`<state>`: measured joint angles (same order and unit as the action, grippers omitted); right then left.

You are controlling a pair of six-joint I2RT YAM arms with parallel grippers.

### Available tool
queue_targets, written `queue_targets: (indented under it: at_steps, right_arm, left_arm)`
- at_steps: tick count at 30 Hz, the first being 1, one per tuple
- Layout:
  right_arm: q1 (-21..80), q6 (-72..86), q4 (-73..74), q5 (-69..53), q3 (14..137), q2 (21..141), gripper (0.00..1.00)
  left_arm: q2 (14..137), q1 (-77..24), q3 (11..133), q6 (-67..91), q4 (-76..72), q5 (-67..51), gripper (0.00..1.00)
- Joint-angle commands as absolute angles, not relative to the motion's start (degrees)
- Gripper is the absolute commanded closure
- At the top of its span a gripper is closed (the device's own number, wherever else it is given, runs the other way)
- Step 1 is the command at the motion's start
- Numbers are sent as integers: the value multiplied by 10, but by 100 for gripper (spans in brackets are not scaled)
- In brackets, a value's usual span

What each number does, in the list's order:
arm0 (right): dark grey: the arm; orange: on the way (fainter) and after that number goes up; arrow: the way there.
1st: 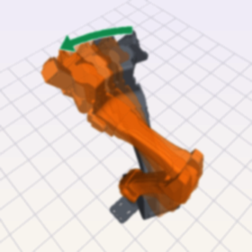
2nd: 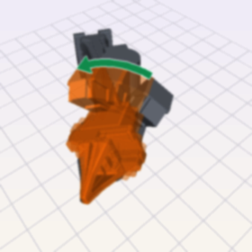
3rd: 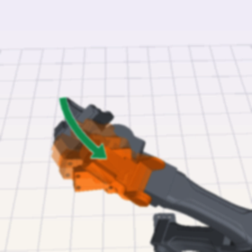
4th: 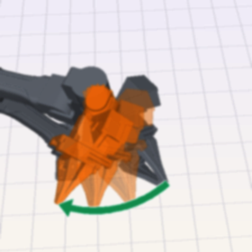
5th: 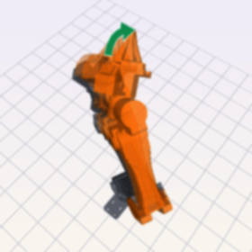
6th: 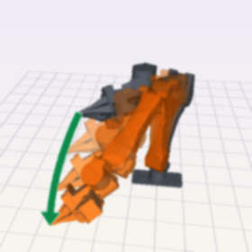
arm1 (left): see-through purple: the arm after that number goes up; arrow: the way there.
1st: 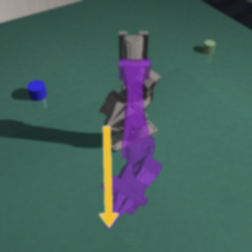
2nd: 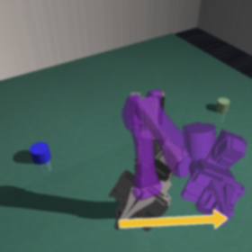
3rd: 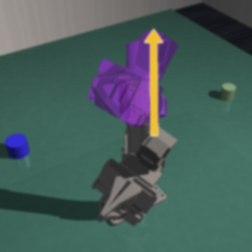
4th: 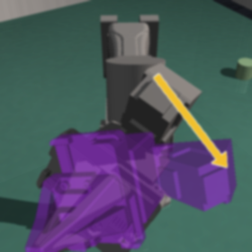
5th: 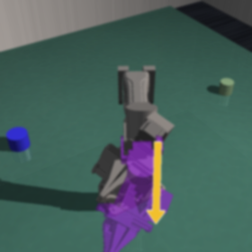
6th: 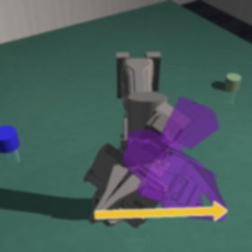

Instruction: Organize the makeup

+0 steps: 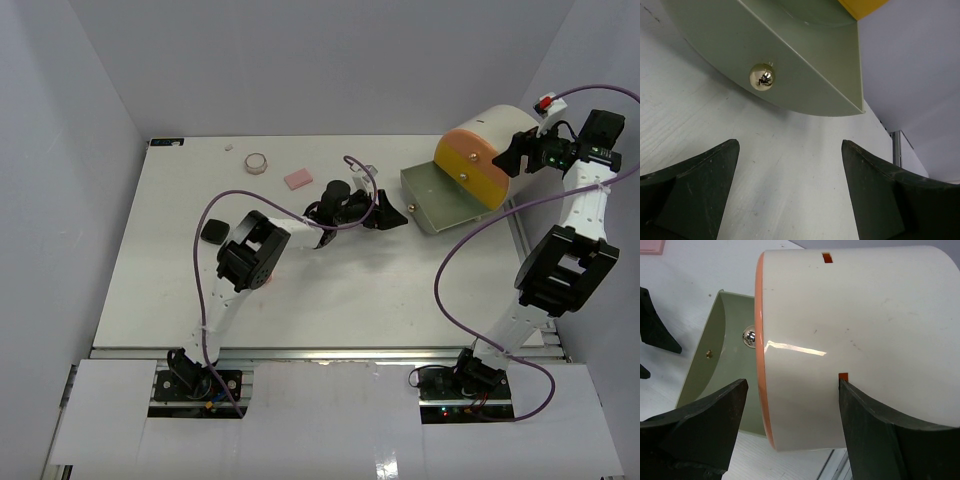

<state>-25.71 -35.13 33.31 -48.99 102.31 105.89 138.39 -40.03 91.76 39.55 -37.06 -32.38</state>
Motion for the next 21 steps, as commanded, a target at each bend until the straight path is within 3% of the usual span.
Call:
queue_targets:
  at_steps: [1, 21]
  right_arm:
    - [-247, -321, 378, -499, 1011, 1042, 22]
    - [-206, -242, 303, -500, 895, 968, 45]
  left_arm:
    - [1396, -415, 960, 394, -361, -314, 6]
    - [1484, -451, 1111, 373, -303, -249, 6]
